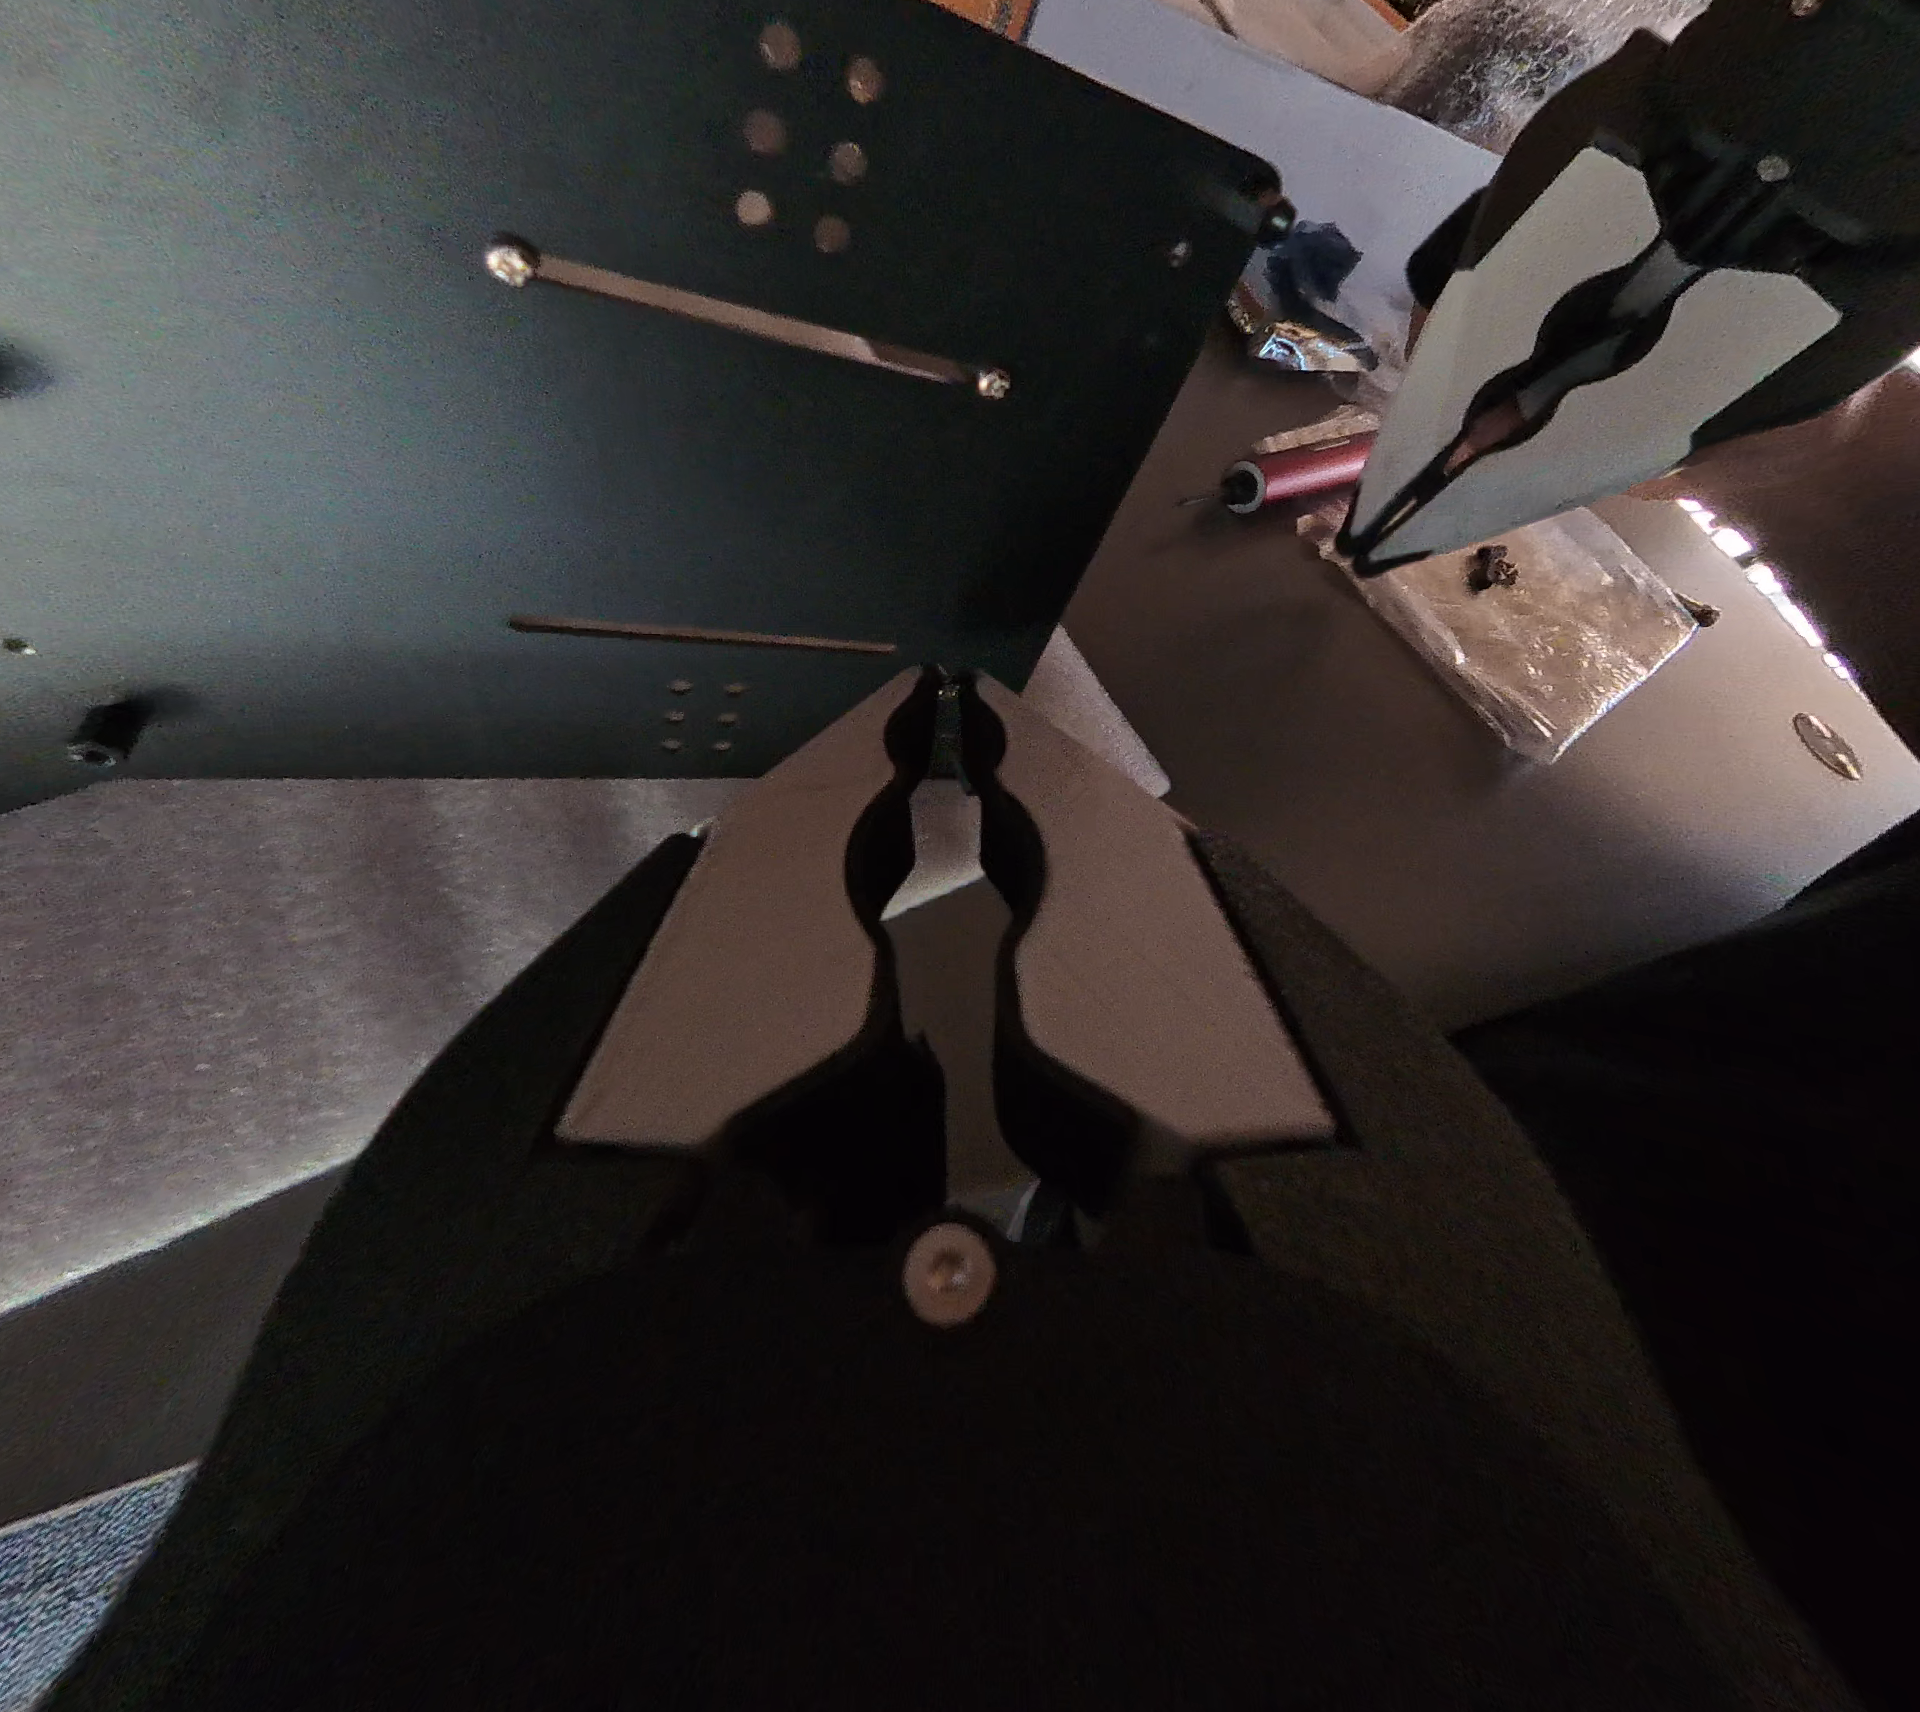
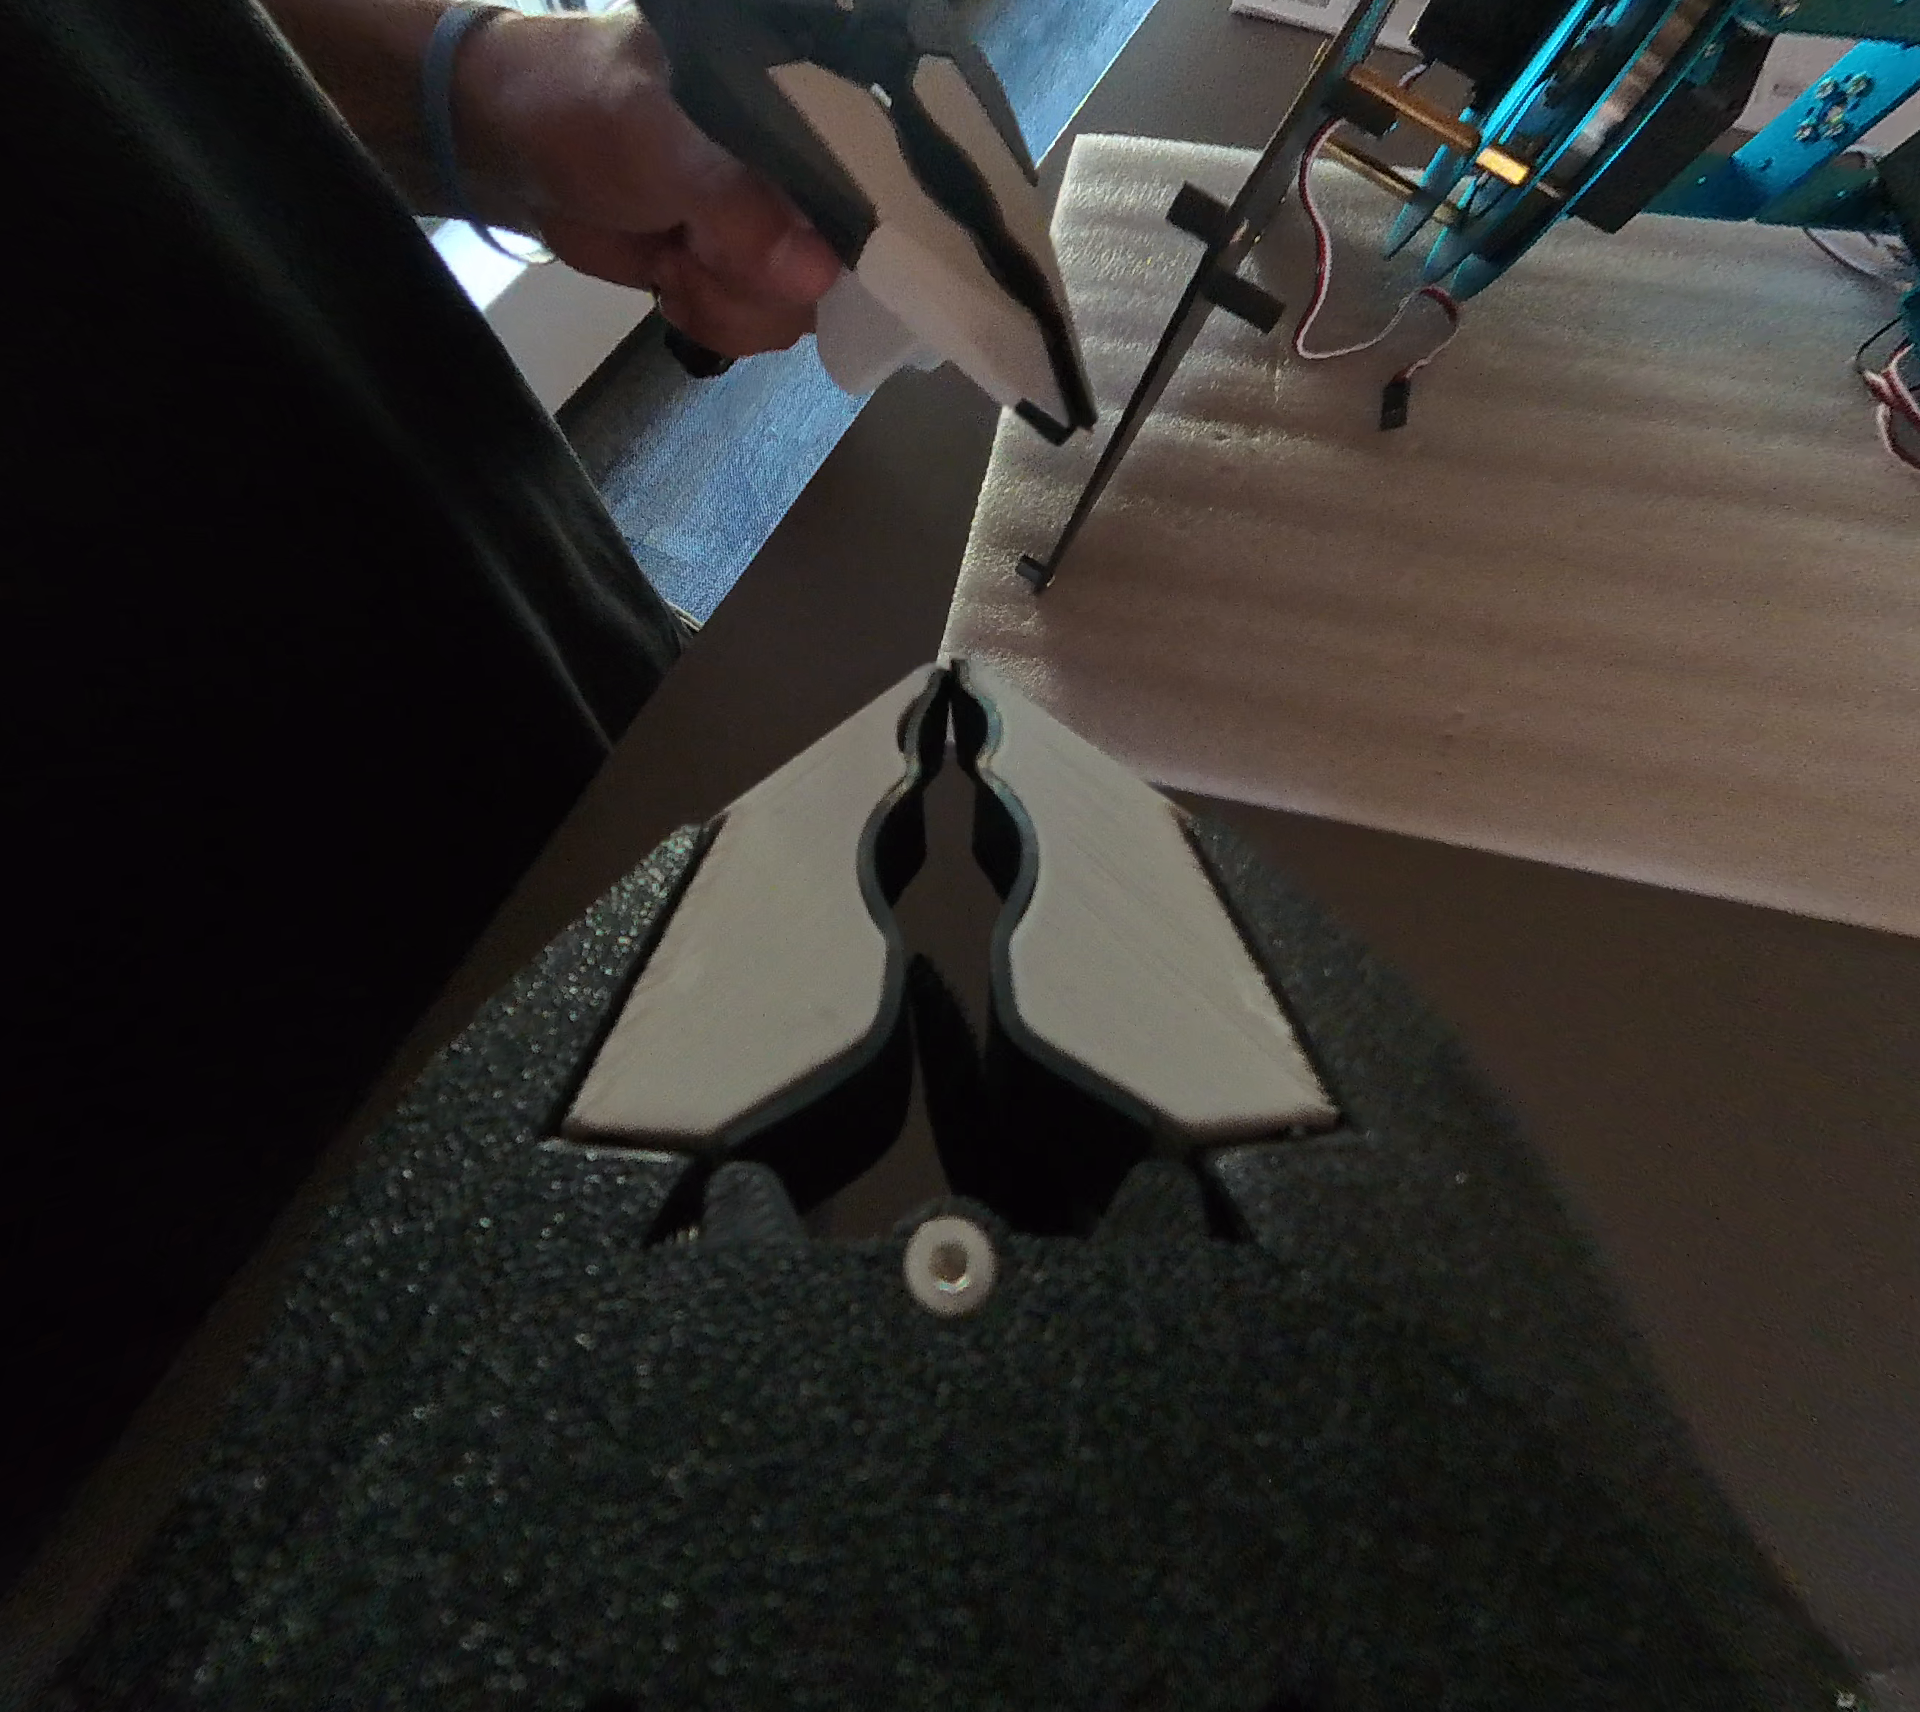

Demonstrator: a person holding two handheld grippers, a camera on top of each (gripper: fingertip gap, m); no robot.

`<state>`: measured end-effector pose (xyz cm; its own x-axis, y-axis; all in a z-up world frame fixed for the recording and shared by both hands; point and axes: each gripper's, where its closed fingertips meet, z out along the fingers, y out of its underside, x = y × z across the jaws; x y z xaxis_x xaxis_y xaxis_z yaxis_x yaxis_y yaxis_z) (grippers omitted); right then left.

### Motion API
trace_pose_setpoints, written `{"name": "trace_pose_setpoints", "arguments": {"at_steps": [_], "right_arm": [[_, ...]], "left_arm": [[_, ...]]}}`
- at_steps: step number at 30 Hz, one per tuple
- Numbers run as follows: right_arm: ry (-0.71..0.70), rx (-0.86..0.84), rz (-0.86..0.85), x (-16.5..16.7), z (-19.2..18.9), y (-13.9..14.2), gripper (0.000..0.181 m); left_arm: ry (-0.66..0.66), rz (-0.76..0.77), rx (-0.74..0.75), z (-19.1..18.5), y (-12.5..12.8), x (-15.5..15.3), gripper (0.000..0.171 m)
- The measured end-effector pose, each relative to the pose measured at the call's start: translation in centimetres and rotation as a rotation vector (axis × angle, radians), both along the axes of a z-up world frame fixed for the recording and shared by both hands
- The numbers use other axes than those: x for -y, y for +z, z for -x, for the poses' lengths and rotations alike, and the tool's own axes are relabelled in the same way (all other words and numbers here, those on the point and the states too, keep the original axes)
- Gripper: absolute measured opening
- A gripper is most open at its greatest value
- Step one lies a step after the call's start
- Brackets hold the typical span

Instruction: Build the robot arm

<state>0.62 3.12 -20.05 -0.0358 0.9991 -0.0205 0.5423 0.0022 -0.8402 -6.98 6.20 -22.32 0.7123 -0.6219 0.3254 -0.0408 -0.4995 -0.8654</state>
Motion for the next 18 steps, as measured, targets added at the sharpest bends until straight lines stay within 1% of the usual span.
{"name": "trace_pose_setpoints", "arguments": {"at_steps": [7,13,18], "right_arm": [[0.019,0.05,-0.002,0.1,0.1,-1.1,0.0],[0.01,0.061,0.018,0.0,0.0,-1.6,0.0],[0.006,0.071,0.033,-0.1,-0.2,-2.0,0.001]], "left_arm": [[-0.012,-0.028,-0.07,0.0,-0.4,-0.7,0.003],[0.006,-0.064,-0.096,0.2,-0.4,-0.9,0.002],[0.024,-0.095,-0.086,0.2,-0.4,-1.0,0.002]]}}
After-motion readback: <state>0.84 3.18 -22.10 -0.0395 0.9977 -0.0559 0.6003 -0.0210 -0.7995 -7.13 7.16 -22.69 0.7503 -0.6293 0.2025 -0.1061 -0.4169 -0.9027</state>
